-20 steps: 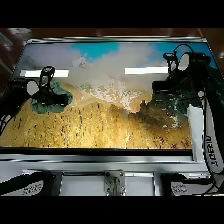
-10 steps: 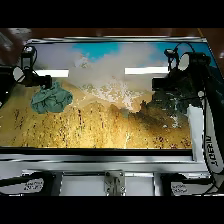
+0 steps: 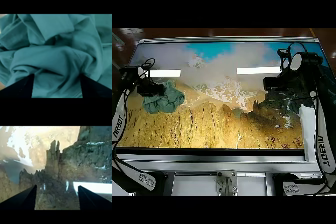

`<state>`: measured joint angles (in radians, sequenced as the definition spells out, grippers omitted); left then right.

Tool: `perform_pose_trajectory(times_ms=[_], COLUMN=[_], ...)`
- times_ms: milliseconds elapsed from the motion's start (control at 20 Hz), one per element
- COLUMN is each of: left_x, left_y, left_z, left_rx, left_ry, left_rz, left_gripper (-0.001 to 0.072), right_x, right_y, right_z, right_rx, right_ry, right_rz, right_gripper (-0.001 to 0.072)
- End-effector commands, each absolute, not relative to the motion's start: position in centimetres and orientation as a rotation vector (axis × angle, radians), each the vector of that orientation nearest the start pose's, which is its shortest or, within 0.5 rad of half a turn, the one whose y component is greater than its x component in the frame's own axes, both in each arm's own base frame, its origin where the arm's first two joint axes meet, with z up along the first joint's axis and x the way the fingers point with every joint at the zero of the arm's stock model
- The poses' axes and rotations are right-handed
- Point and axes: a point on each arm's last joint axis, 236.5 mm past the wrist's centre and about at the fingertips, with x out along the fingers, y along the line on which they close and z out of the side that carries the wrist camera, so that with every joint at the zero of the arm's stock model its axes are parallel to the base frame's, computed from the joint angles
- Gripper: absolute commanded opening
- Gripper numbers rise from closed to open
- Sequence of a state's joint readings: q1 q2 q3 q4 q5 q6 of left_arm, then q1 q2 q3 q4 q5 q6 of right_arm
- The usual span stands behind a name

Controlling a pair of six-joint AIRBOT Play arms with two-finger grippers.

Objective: Fold the shirts.

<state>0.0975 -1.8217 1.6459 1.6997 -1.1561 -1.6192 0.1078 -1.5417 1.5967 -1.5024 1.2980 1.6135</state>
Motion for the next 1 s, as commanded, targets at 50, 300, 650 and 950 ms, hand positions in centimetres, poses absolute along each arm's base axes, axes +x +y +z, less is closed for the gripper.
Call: perform_pose_trajectory(times_ms=[50,300,650,950], left_x=[48.3,48.7,50.1,38.6], left_y=[7.4,6.4,-2.0,-15.7], left_z=[-10.7,-8.4,19.7,34.0], left_rx=[-0.008,0.004,0.097,0.011], left_ry=[1.459,1.455,0.842,0.548], left_rz=[0.188,0.167,-0.018,-0.365], left_gripper=[0.072,0.0038,0.0037,0.0037], right_x=[45.5,45.4,43.8,40.4], right_y=[7.3,8.0,7.8,4.3], right_z=[4.6,4.7,7.2,19.0], right_rx=[0.059,0.087,0.054,-0.042], right_ry=[1.249,1.252,1.24,0.959], right_rz=[0.131,0.154,0.174,0.091], right_gripper=[0.0631,0.0631,0.0631,0.0631])
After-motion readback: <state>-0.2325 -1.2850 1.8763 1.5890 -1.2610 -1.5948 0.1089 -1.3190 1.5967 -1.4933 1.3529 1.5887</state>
